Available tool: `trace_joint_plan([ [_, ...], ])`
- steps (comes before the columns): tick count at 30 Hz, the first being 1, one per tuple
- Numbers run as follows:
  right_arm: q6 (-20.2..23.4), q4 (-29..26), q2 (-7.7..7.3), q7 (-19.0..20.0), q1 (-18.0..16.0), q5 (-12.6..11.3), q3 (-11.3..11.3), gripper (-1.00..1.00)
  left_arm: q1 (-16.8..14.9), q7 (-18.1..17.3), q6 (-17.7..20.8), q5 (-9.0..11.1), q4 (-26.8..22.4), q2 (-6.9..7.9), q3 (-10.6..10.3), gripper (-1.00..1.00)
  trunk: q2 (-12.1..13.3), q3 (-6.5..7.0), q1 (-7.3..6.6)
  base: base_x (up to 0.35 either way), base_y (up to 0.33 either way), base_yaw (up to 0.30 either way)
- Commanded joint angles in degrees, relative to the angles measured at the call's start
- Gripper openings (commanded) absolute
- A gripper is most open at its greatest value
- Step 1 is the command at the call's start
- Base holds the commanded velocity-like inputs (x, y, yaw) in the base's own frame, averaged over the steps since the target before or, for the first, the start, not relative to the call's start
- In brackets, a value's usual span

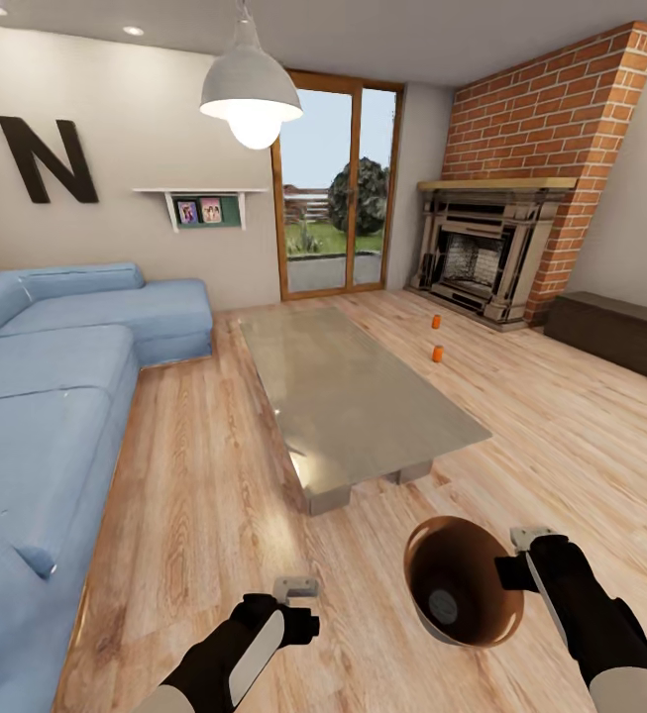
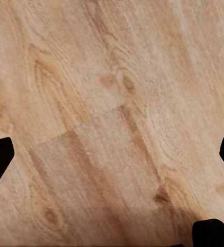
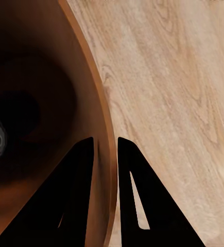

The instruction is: Put the three can of soda from the living room inside the tash can in the kitchen.

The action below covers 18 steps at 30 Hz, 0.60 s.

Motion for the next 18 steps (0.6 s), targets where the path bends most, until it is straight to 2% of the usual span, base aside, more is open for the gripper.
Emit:
trace_joint_plan([
  [1,0.0,0.0,0.01,0.3,0.0,-0.7,0.0,-1.0,0.0,0.0,0.0,0.0,0.0,0.0,0.0,1.0,0.4,0.16,-0.23,0.0,0.0,0.0],
  [18,0.0,0.0,0.02,0.4,0.0,-0.7,0.0,-1.0,0.0,0.0,0.0,-0.1,0.0,0.0,-0.2,1.0,7.2,3.09,-3.96,0.0,0.0,0.0],
])
